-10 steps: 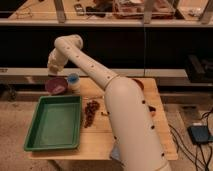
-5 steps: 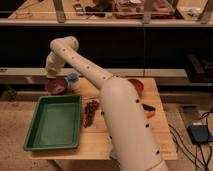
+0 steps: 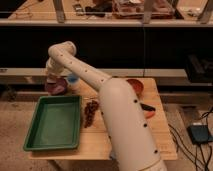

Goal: Wipe purple bowl with eraser

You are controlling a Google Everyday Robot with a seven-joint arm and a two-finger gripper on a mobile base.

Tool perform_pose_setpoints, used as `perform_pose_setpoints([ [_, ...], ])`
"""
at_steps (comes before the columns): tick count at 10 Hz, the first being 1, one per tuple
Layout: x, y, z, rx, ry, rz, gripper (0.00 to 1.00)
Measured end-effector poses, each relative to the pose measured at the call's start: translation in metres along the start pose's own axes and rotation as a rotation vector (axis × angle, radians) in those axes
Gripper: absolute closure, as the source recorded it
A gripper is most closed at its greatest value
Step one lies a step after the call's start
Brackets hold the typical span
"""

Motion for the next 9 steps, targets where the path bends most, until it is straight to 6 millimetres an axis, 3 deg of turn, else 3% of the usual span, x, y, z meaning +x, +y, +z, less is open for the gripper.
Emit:
perform_pose_setpoints([
  [5, -0.015, 0.011, 0.016, -0.023, -0.043, 0.022, 1.00],
  [9, -0.014, 0.014, 0.016, -0.025, -0.043, 0.026, 1.00],
])
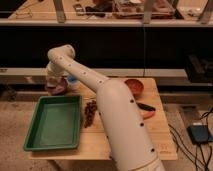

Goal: Wipe purple bowl with eraser

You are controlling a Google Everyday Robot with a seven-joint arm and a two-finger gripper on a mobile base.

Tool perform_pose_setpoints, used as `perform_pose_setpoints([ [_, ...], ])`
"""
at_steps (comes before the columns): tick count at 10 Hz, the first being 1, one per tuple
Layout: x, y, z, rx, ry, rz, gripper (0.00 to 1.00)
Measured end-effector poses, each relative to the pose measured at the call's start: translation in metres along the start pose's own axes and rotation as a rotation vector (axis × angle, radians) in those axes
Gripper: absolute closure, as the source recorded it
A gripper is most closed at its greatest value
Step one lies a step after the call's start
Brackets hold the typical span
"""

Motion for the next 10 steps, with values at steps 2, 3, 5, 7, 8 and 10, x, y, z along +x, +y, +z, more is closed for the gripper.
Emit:
perform_pose_setpoints([
  [2, -0.001, -0.001, 0.001, -0.001, -0.002, -0.001, 1.00],
  [3, -0.001, 0.001, 0.003, -0.015, -0.005, 0.004, 1.00],
  [5, -0.005, 0.008, 0.013, -0.064, -0.002, 0.009, 1.00],
  [7, -0.011, 0.014, 0.019, -0.143, 0.008, -0.001, 1.00],
  [8, -0.016, 0.012, 0.022, -0.147, 0.016, -0.014, 1.00],
  [10, -0.016, 0.014, 0.024, -0.139, 0.039, -0.037, 1.00],
])
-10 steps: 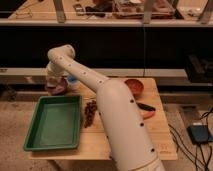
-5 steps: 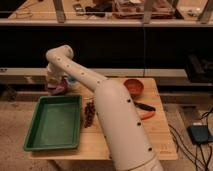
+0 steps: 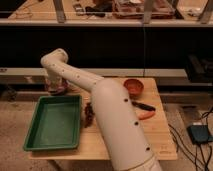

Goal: Wipe purple bowl with eraser

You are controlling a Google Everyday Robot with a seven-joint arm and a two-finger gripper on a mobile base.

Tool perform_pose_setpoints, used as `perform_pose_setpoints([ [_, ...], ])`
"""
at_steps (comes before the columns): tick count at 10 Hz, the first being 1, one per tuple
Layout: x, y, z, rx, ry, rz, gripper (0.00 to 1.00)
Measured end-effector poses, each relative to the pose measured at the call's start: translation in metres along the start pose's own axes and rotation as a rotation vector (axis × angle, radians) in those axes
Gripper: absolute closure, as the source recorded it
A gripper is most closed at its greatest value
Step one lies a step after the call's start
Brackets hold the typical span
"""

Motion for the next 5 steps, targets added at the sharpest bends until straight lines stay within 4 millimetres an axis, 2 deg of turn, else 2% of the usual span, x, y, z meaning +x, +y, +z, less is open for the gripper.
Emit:
perform_pose_setpoints([
  [2, -0.003, -0.005, 0.007, 0.014, -0.008, -0.015, 1.00],
  [5, -0.002, -0.001, 0.019, 0.004, -0.021, -0.019, 1.00],
])
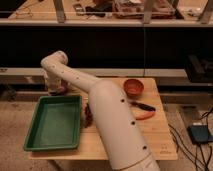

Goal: Wipe purple bowl with eraser

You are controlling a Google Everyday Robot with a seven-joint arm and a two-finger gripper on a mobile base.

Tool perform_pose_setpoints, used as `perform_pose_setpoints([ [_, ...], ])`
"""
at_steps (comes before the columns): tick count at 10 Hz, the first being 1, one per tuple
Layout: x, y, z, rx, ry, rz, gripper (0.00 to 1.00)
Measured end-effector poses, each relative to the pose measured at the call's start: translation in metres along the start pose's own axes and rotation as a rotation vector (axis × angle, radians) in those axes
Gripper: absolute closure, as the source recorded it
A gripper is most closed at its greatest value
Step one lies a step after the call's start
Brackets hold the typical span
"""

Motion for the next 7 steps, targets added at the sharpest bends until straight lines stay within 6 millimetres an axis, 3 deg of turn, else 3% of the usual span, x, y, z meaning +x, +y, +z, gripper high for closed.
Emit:
perform_pose_setpoints([
  [7, 0.009, 0.017, 0.013, -0.050, -0.015, 0.019, 1.00],
])
